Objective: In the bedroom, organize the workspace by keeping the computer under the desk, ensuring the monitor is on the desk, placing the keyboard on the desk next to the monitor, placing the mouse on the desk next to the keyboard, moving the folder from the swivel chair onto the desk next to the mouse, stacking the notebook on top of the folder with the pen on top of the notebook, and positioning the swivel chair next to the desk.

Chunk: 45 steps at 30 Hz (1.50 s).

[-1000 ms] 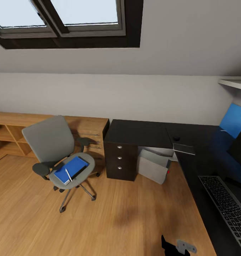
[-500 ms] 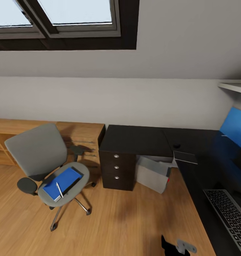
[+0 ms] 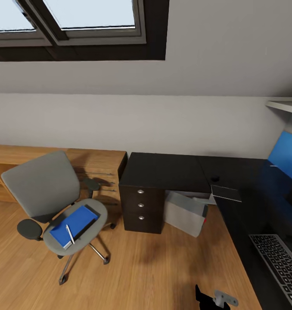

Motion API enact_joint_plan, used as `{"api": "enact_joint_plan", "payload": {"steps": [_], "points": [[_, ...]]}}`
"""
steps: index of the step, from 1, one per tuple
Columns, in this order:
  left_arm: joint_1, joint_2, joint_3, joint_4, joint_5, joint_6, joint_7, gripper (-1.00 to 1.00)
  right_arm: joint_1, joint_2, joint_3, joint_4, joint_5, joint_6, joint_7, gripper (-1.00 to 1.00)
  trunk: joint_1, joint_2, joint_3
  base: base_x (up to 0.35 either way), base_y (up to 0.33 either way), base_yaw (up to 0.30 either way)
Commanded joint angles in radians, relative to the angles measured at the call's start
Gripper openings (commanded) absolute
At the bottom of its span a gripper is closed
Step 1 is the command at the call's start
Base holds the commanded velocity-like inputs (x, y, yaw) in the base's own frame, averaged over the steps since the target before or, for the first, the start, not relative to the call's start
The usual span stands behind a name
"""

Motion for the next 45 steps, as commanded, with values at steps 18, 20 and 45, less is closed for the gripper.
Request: {"api": "enact_joint_plan", "payload": {"steps": [18, 20, 45], "points": [[-0.001, 0.002, -0.007, 0.000, 0.011, -0.005, 0.008, 1.00, -0.001, -0.001, 0.004, 0.001, -0.009, -0.003, 0.010, 1.00, -0.069, 0.125, 0.055, 0.140, 0.000, 0.000], [-0.001, 0.002, -0.007, -0.001, 0.011, -0.005, 0.008, 1.00, -0.001, -0.001, 0.004, 0.001, -0.009, -0.003, 0.010, 1.00, -0.076, 0.139, 0.061, 0.328, 0.000, 0.000], [-0.001, 0.001, -0.008, -0.004, 0.010, -0.007, 0.007, 1.00, -0.001, 0.001, 0.004, 0.000, -0.010, -0.006, 0.012, 1.00, -0.096, 0.174, 0.077, 0.295, 0.000, 0.000]]}}
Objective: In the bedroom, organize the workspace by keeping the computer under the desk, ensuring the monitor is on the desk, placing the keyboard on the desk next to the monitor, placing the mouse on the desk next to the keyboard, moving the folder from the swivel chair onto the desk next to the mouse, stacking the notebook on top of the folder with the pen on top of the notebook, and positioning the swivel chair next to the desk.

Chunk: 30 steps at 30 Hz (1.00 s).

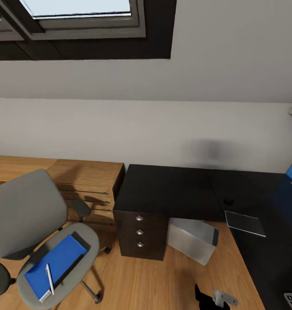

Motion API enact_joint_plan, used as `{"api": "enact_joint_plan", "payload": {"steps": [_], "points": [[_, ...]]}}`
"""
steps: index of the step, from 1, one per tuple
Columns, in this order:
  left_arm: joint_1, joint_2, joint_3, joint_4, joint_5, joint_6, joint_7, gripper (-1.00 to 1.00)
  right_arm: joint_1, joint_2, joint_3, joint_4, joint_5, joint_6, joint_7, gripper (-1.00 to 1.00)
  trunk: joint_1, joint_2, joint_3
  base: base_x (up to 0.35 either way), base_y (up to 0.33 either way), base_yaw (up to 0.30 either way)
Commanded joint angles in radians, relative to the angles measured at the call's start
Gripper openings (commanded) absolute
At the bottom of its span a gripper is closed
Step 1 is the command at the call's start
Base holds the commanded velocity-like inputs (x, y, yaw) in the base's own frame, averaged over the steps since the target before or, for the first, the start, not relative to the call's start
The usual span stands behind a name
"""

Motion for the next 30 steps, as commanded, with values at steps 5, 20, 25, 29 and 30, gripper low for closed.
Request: {"api": "enact_joint_plan", "payload": {"steps": [5, 20, 25, 29, 30], "points": [[-0.001, 0.002, -0.007, -0.061, 0.011, -0.007, 0.008, 1.00, -0.001, -0.001, 0.006, -0.008, -0.010, -0.049, 0.009, 1.00, 0.001, -0.002, -0.002, 0.012, 0.000, 0.000], [-0.001, -0.012, -0.014, -0.718, 0.009, 0.418, 0.030, 1.00, 0.004, -0.143, 0.024, -0.829, -0.012, 0.551, -0.343, 1.00, 0.001, -0.002, -0.002, 0.000, 0.000, 0.000], [-0.001, -0.105, -0.014, -0.807, 0.006, 0.485, 0.126, 1.00, 0.008, -0.178, -0.072, -1.256, -0.032, 1.052, -0.623, 1.00, 0.001, -0.002, -0.002, 0.000, 0.000, 0.000], [-0.002, -0.124, -0.010, -0.815, 0.007, 0.492, 0.183, 1.00, 0.009, -0.176, -0.179, -1.350, -0.097, 1.181, -0.670, 1.00, 0.001, -0.002, -0.002, 0.000, 0.000, 0.000], [-0.002, -0.124, -0.008, -0.815, 0.008, 0.493, 0.188, 1.00, 0.009, -0.176, -0.187, -1.356, -0.113, 1.189, -0.674, 1.00, 0.001, -0.002, -0.002, 0.000, 0.000, 0.000]]}}
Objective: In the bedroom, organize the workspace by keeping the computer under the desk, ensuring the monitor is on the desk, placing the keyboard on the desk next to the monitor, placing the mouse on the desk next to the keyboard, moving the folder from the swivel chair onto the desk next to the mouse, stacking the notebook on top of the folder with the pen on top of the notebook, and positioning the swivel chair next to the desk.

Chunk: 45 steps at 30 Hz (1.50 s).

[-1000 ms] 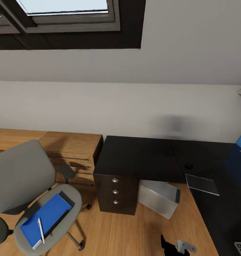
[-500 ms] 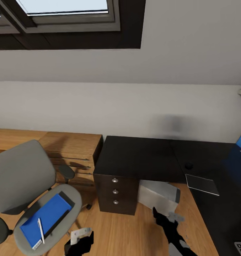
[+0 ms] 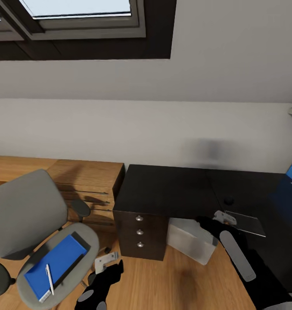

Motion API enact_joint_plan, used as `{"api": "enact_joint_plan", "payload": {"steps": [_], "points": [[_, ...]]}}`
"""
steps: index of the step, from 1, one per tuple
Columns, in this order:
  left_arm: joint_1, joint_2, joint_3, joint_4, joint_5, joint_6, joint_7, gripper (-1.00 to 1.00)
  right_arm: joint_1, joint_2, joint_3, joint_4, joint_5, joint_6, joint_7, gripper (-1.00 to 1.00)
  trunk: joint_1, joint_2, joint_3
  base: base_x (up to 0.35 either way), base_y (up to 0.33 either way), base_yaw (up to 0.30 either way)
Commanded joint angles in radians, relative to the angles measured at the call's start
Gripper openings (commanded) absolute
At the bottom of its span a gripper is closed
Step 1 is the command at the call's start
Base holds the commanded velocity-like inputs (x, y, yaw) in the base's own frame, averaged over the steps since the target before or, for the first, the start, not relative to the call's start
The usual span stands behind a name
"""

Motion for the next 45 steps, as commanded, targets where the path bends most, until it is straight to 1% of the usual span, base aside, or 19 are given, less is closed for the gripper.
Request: {"api": "enact_joint_plan", "payload": {"steps": [1, 2, 3, 6, 8, 10, 16, 22, 26, 29, 31, 32, 34, 41, 42, 45], "points": [[-0.001, 0.004, 0.003, 0.003, 0.011, 0.003, 0.016, 1.00, 0.002, -0.001, -0.009, -0.008, -0.040, 0.012, -0.017, 1.00, 0.001, -0.002, -0.002, 0.000, 0.000, 0.000], [-0.001, 0.010, 0.007, 0.017, 0.012, 0.003, 0.020, 1.00, 0.007, 0.000, -0.017, -0.007, -0.060, 0.018, -0.022, 1.00, 0.001, -0.002, -0.002, 0.000, 0.000, 0.000], [-0.001, 0.013, 0.008, 0.025, 0.012, 0.003, 0.022, 1.00, 0.010, 0.000, -0.020, -0.004, -0.067, 0.020, -0.023, 1.00, 0.001, -0.002, -0.002, 0.000, 0.000, 0.000], [-0.002, 0.022, 0.011, 0.056, 0.012, 0.002, 0.026, 1.00, 0.021, 0.000, -0.028, 0.015, -0.083, 0.024, -0.028, 1.00, 0.001, -0.002, -0.002, 0.000, 0.000, 0.000], [-0.001, 0.026, 0.013, 0.068, 0.012, 0.002, 0.027, 1.00, 0.025, -0.002, -0.031, 0.025, -0.085, 0.023, -0.027, 1.00, 0.001, -0.002, -0.002, 0.000, 0.000, 0.000], [-0.001, 0.027, 0.012, 0.069, 0.011, 0.002, 0.027, 1.00, 0.026, -0.002, -0.031, 0.026, -0.081, 0.022, -0.026, 1.00, 0.001, -0.002, -0.002, 0.000, 0.000, -0.012], [-0.002, 0.026, 0.007, 0.070, 0.009, -0.005, 0.029, 1.00, 0.027, -0.002, -0.031, 0.027, -0.042, 0.020, -0.023, 1.00, 0.001, -0.002, 0.002, 0.000, 0.000, -0.134], [-0.001, 0.026, 0.008, 0.068, 0.009, -0.007, 0.027, 1.00, 0.028, -0.005, -0.032, 0.029, -0.032, 0.020, -0.021, 1.00, 0.001, -0.002, 0.008, 0.031, 0.000, -0.228], [-0.001, 0.026, 0.007, 0.067, 0.010, -0.006, 0.027, 1.00, 0.029, -0.005, -0.030, 0.036, -0.021, 0.020, -0.019, 1.00, 0.001, -0.002, 0.011, 0.204, 0.000, -0.253], [-0.001, 0.026, 0.007, 0.066, 0.010, -0.007, 0.027, 1.00, 0.030, -0.003, -0.029, 0.042, 0.028, 0.020, -0.018, 1.00, 0.001, -0.002, 0.013, 0.297, 0.000, -0.264], [-0.001, 0.026, 0.007, 0.066, 0.010, -0.007, 0.027, 1.00, 0.030, -0.003, -0.029, 0.043, 0.046, 0.020, -0.017, 1.00, 0.001, -0.002, 0.015, 0.317, 0.000, -0.269], [-0.001, 0.026, 0.007, 0.066, 0.010, -0.007, 0.027, 1.00, 0.030, -0.002, -0.029, 0.044, 0.065, 0.020, -0.017, 1.00, 0.001, -0.002, 0.015, 0.323, 0.000, -0.271], [-0.001, 0.026, 0.007, 0.066, 0.010, -0.007, 0.027, 1.00, 0.030, -0.002, -0.029, 0.045, 0.086, 0.019, -0.016, 1.00, 0.001, -0.002, 0.016, 0.326, 0.000, -0.272], [-0.001, 0.026, 0.007, 0.066, 0.011, -0.004, 0.026, 1.00, 0.030, -0.004, -0.029, 0.056, 0.131, 0.005, -0.010, 1.00, 0.001, -0.002, 0.020, 0.330, 0.000, -0.274], [-0.001, 0.026, 0.006, 0.066, 0.011, -0.003, 0.025, 1.00, 0.030, -0.003, -0.029, 0.067, 0.157, -0.007, -0.010, 1.00, 0.001, -0.002, 0.021, 0.332, 0.000, -0.276], [-0.001, 0.026, 0.006, 0.066, 0.011, -0.003, 0.025, 1.00, 0.030, -0.003, -0.029, 0.079, 0.188, -0.024, -0.009, 1.00, 0.001, -0.002, 0.022, 0.332, 0.000, -0.276]]}}
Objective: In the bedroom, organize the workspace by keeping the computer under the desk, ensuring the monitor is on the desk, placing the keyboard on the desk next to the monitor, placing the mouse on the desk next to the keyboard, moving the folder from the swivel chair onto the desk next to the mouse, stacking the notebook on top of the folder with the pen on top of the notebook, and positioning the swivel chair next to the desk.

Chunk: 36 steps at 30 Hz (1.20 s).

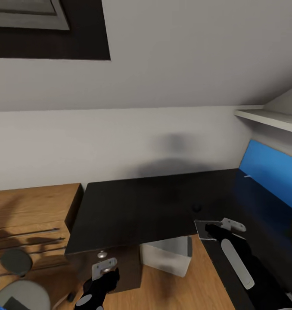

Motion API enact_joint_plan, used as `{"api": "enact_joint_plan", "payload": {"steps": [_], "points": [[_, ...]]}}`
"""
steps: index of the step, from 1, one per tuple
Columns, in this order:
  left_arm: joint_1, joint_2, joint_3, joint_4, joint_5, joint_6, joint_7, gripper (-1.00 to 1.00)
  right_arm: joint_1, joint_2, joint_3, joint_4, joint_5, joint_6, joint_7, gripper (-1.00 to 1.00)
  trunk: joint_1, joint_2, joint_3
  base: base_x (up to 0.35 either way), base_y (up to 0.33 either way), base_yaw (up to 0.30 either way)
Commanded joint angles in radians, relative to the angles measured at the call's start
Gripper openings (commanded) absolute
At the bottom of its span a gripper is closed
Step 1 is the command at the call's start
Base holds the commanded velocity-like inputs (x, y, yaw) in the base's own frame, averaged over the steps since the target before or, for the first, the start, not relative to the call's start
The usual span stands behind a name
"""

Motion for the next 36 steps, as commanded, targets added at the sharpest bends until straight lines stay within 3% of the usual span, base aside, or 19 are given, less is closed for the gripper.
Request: {"api": "enact_joint_plan", "payload": {"steps": [1, 12, 16, 19, 23, 36], "points": [[-0.001, 0.000, -0.001, -0.002, 0.009, 0.002, 0.008, 1.00, -0.001, -0.001, 0.003, 0.003, 0.004, -0.009, -0.010, 1.00, 0.001, -0.002, -0.002, 0.328, 0.000, -0.277], [-0.001, 0.000, -0.001, -0.002, 0.009, 0.004, 0.008, 1.00, -0.001, 0.001, 0.008, 0.065, 0.056, -0.069, -0.010, 1.00, 0.001, -0.002, 0.002, 0.168, 0.000, -0.274], [-0.001, 0.000, -0.002, -0.003, 0.009, 0.003, 0.008, 1.00, -0.002, 0.001, 0.031, 0.069, 0.065, -0.070, -0.010, 1.00, 0.001, -0.002, 0.002, 0.024, 0.000, -0.217], [-0.001, 0.000, -0.001, -0.005, 0.009, 0.001, 0.008, 1.00, -0.002, 0.001, 0.086, 0.069, 0.075, -0.070, 0.003, 1.00, 0.001, -0.002, 0.002, 0.215, 0.000, -0.077], [-0.001, 0.000, 0.000, -0.007, 0.009, 0.001, 0.007, 1.00, -0.002, 0.001, 0.118, 0.068, 0.089, -0.071, 0.027, 1.00, 0.001, -0.002, 0.002, 0.295, 0.000, -0.025], [-0.001, 0.000, 0.000, -0.008, 0.010, 0.001, 0.007, 1.00, -0.002, 0.001, 0.130, 0.068, 0.095, -0.084, 0.039, 1.00, 0.001, -0.002, 0.002, 0.330, 0.000, -0.003]]}}
